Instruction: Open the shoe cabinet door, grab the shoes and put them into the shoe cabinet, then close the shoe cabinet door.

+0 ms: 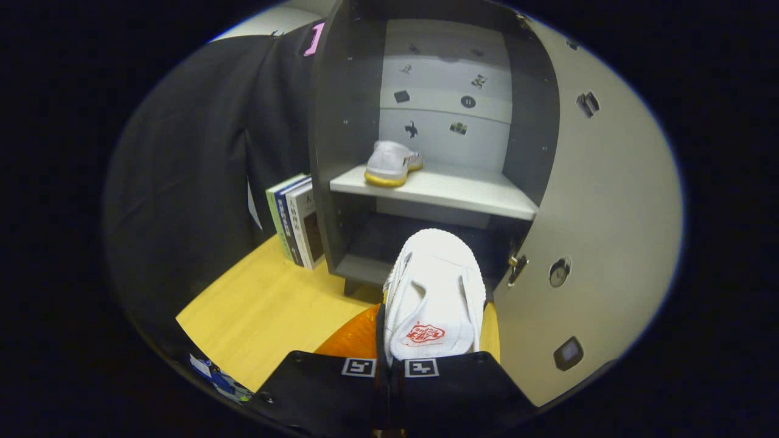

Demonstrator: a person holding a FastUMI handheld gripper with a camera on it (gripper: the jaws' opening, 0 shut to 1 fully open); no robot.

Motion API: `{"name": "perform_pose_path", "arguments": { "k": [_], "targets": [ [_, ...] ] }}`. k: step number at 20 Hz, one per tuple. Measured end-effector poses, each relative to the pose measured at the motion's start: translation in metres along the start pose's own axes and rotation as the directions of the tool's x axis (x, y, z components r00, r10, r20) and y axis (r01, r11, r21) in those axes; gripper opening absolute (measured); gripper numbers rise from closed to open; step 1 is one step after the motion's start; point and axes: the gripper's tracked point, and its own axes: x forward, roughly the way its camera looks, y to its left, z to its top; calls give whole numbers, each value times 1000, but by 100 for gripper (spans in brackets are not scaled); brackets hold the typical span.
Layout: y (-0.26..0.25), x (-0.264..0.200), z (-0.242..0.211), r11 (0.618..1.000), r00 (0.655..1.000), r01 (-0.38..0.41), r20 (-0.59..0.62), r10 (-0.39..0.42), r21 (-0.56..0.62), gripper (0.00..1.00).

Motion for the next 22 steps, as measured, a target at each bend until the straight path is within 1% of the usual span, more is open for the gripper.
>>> {"name": "perform_pose_path", "arguments": {
  "k": [3,6,10,14,18,22],
  "targets": [
    [-13,1,50,1000,997,16,73,-17,7,3],
    [-32,17,96,999,991,47,127,-45,-6,3],
    [-53,37,151,997,978,82,194,-82,6,3],
    [-67,67,192,995,972,97,215,-98,12,3],
    [-84,109,224,993,969,111,216,-118,41,3],
    [-104,152,241,989,970,130,199,-143,75,3]
  ]
}}
